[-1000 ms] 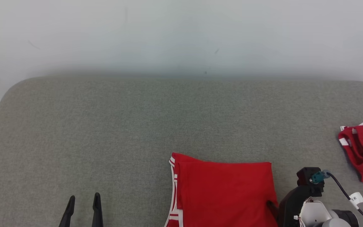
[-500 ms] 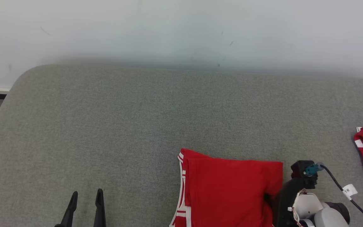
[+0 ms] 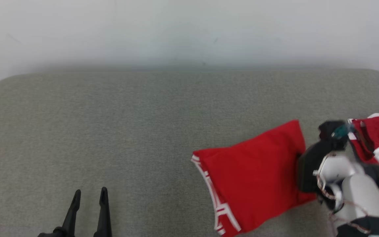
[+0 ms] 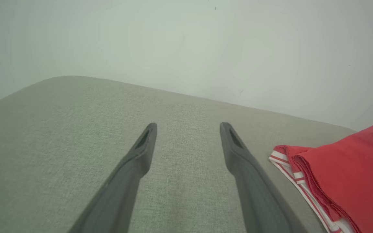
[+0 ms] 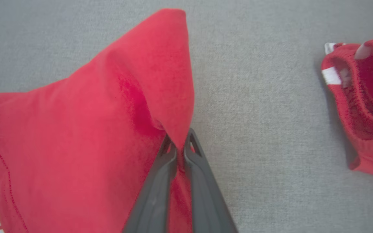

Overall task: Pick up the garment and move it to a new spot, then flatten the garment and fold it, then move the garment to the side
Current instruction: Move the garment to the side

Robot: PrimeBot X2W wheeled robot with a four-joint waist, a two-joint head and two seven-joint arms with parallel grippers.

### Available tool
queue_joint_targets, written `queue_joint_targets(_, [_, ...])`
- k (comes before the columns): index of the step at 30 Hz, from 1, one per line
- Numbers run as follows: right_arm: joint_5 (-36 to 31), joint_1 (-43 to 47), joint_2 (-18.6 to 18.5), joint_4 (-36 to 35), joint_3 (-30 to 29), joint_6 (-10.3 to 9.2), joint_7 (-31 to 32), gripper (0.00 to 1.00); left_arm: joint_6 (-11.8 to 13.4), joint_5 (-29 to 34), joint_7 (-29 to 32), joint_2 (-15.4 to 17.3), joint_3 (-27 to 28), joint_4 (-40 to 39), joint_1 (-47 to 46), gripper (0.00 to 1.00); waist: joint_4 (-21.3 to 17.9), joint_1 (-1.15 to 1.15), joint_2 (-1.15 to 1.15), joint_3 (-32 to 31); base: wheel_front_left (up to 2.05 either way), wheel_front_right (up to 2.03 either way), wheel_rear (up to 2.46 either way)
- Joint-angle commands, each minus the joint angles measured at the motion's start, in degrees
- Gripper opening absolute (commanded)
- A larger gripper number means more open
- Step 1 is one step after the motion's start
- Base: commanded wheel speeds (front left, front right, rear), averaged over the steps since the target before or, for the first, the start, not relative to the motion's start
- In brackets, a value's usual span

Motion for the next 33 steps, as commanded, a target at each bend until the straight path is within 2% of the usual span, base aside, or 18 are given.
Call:
queue_joint_targets(1, [-0.5, -2.6, -1.2, 0.5, -0.7, 0.04, 0.8, 0.0, -0.1, -0.2, -0.2, 0.0, -0.4, -0.2, -1.1, 1.0, -2.3, 0.0, 0.0, 1.7, 0.0, 0.0, 0.0])
queue_joint_targets(8, [-2.2, -10.6, -5.5, 2.6, -3.6, 0.03, 4.0, 0.0, -0.4, -0.3, -0.1, 0.0, -2.9, -0.2, -4.0, 1.0, -3.7, 0.0, 0.0, 5.0, 0.0, 0.0, 0.0])
queue_joint_targets(13, [-3.2, -14.0, -9.5, 1.2, -7.3, 0.03, 5.9, 0.0, -0.5, 0.1, -0.2, 0.0, -3.7, -0.3, -5.0, 1.0, -4.8, 0.0, 0.0, 6.7, 0.0, 0.0, 0.0])
queue_joint_targets(17, [-4.3, -15.6, -11.0, 0.5, -10.5, 0.04, 7.3, 0.0, -0.4, 0.8, -0.1, 0.0, -3.8, 0.0, -5.8, 1.0, -5.5, 0.0, 0.0, 7.9, 0.0, 0.0, 0.0])
queue_joint_targets(21, [-6.6, -17.1, -14.2, -1.0, -12.5, 0.04, 8.4, 0.0, -0.4, 1.1, -0.1, 1.0, -4.9, -0.3, -6.9, 1.0, -5.9, 0.0, 0.0, 9.7, 0.0, 0.0, 0.0])
queue_joint_targets(29, [-13.0, -18.6, -19.6, 0.4, -13.9, 0.03, 6.4, 0.0, -0.4, 0.7, -0.1, 2.8, -7.0, -0.4, -8.8, 1.0, -5.5, 0.0, 0.0, 13.7, 0.0, 0.0, 0.0])
queue_joint_targets(33, [-17.8, -19.2, -23.3, 1.3, -13.3, 0.03, 2.7, 0.0, -0.4, 0.6, -0.1, 3.6, -7.5, -0.6, -9.9, 1.0, -5.1, 0.0, 0.0, 15.4, 0.0, 0.0, 0.0])
